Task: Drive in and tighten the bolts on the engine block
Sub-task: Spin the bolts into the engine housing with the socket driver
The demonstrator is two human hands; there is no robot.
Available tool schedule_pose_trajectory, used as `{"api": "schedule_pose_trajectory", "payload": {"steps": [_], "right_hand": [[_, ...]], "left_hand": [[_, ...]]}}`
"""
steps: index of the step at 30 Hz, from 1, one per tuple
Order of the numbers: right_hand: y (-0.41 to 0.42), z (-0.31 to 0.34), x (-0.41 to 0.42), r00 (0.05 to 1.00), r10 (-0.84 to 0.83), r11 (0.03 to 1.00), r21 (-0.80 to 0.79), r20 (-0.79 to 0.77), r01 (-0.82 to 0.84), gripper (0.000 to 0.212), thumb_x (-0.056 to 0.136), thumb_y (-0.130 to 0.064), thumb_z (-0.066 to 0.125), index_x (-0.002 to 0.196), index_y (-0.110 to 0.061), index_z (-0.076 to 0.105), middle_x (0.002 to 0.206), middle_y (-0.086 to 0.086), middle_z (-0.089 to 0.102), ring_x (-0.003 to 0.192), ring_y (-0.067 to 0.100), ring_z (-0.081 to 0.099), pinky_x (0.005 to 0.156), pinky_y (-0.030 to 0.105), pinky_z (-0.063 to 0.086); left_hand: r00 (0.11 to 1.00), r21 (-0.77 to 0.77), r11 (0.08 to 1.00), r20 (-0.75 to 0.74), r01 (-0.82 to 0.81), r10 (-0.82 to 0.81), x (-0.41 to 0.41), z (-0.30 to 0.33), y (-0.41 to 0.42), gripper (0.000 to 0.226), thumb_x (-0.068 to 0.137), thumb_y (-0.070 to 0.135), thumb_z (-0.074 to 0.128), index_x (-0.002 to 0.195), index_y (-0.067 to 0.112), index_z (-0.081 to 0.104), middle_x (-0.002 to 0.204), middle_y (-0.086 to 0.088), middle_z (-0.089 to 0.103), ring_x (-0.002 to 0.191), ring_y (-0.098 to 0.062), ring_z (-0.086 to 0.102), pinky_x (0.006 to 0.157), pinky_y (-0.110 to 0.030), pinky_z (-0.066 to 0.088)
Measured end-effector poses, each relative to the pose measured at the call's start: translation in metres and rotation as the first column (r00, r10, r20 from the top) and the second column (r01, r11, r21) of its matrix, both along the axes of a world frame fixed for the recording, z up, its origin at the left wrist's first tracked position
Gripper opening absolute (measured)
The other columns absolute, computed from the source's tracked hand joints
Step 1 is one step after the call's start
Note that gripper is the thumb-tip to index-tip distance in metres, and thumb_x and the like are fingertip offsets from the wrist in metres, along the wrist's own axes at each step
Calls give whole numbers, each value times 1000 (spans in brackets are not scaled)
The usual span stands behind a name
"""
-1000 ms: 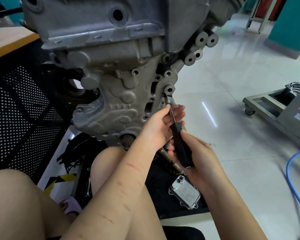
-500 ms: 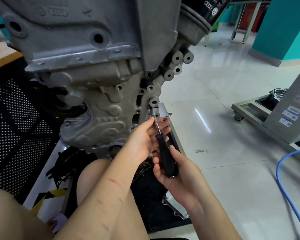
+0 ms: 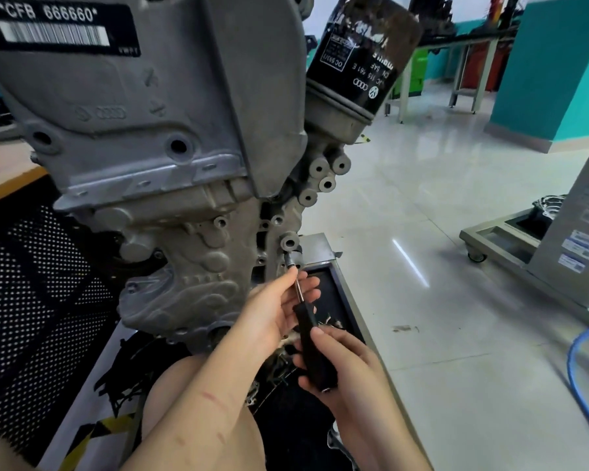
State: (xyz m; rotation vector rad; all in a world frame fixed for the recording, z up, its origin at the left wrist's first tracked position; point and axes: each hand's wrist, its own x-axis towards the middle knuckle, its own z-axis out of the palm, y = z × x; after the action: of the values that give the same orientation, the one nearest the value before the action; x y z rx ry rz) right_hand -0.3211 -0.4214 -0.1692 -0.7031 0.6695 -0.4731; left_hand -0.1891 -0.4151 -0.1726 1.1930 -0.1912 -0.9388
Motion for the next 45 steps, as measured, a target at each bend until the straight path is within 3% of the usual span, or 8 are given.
{"api": "schedule_pose_trajectory", "payload": {"steps": [8, 12, 18, 25, 31, 35, 43, 45], "right_hand": [[6, -2, 5, 985, 125, 971, 188, 116, -145, 32, 97, -23, 44, 94, 0, 65, 65, 11, 65, 48, 16, 59, 46, 23, 51], [4, -4, 1, 979, 204, 975, -97, 22, -201, 23, 83, -32, 63, 75, -14, 74, 64, 0, 64, 57, 12, 57, 49, 23, 48], [-5, -5, -3, 991, 122, 968, -212, -57, -131, 30, 71, -18, 75, 95, -5, 63, 73, 7, 61, 61, 14, 58, 55, 25, 51], [-2, -6, -4, 941, -24, 751, -628, -338, -206, 23, 70, -19, 77, 81, -22, 57, 69, -5, 60, 64, 11, 62, 68, 33, 55], [-2, 6, -3, 966, 222, 969, 81, 136, -234, 15, 92, 0, 45, 97, 3, 58, 71, 17, 65, 56, 23, 61, 51, 29, 55], [-3, 8, -4, 957, 162, 955, 207, 241, -214, 23, 95, -5, 39, 100, 7, 58, 68, 20, 65, 46, 19, 59, 44, 22, 51], [-3, -8, -2, 983, 114, 895, -413, -146, -166, 5, 74, -19, 73, 74, -21, 69, 63, -6, 66, 58, 6, 61, 57, 19, 50], [-4, -7, -4, 986, 143, 927, -338, -80, -162, 9, 75, -14, 71, 67, -18, 72, 63, -2, 67, 56, 6, 62, 53, 15, 49]], "left_hand": [[998, -26, 998, -38, 58, -59, 0, 4, 9, 23, 95, 16, 44, 85, 6, 61, 65, -3, 71, 54, -11, 67, 47, -22, 54], [1000, 13, 1000, 8, 13, -13, 5, 10, 8, 23, 94, 16, 48, 78, 6, 61, 58, -2, 69, 48, -8, 64, 45, -19, 52], [998, 47, 998, 49, -39, 36, 5, 6, 10, 17, 90, 16, 53, 78, 6, 61, 57, -2, 68, 48, -8, 64, 45, -18, 51], [993, 100, 992, 103, -72, 62, 1, 5, 7, 12, 87, 18, 60, 80, 7, 61, 59, -2, 70, 50, -9, 66, 44, -18, 51], [993, 90, 995, 111, -45, 35, 3, 12, 5, 17, 90, 19, 55, 79, 7, 62, 58, -2, 69, 52, -12, 67, 47, -20, 52], [991, 115, 993, 127, 19, -34, 5, 14, 2, 24, 95, 21, 44, 83, 11, 61, 63, -1, 71, 55, -8, 68, 69, -27, 46], [980, 163, 985, 197, -52, 19, 7, 10, 0, 15, 90, 21, 56, 81, 11, 61, 60, 0, 71, 52, -8, 67, 72, -29, 46], [980, 154, 986, 197, -65, 34, 7, 9, 1, 13, 89, 21, 57, 81, 11, 61, 59, 0, 70, 51, -9, 67, 71, -30, 46]]}}
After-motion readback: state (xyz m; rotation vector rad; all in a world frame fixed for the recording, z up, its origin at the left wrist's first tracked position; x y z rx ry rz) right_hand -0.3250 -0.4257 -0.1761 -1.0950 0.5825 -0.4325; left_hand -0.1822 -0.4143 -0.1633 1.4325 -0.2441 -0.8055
